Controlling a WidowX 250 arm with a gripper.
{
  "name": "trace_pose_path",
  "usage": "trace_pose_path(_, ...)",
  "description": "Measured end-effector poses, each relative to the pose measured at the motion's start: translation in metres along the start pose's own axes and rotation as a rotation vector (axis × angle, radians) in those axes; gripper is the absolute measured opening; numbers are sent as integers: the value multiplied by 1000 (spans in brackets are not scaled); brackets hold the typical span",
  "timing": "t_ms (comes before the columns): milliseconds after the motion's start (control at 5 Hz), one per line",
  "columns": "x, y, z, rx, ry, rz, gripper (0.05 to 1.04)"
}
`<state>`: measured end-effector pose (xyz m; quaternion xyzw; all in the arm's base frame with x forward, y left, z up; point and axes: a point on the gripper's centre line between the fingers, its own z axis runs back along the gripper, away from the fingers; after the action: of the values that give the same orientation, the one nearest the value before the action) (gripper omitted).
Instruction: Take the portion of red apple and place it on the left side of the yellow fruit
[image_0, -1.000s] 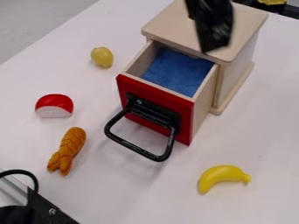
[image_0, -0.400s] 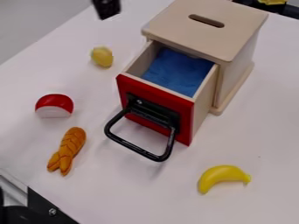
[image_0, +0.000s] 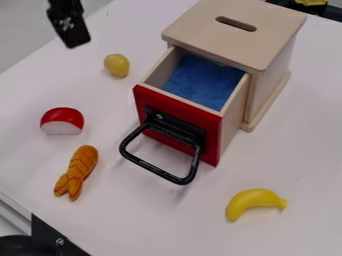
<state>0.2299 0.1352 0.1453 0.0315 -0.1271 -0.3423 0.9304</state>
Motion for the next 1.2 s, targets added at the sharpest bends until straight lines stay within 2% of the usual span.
trace_pose_path(200,-29,1,-19,-4,56,-47,997)
trace_pose_path(400,-43,-3,-39,-34,88,-86,997)
trace_pose_path(600,-51,-7,-57,-39,114,-117,997)
trace_pose_path(800,-55,-3,-65,-16,153,-156,997)
trace_pose_path(1200,-51,1,-90,-13,220,-178,997)
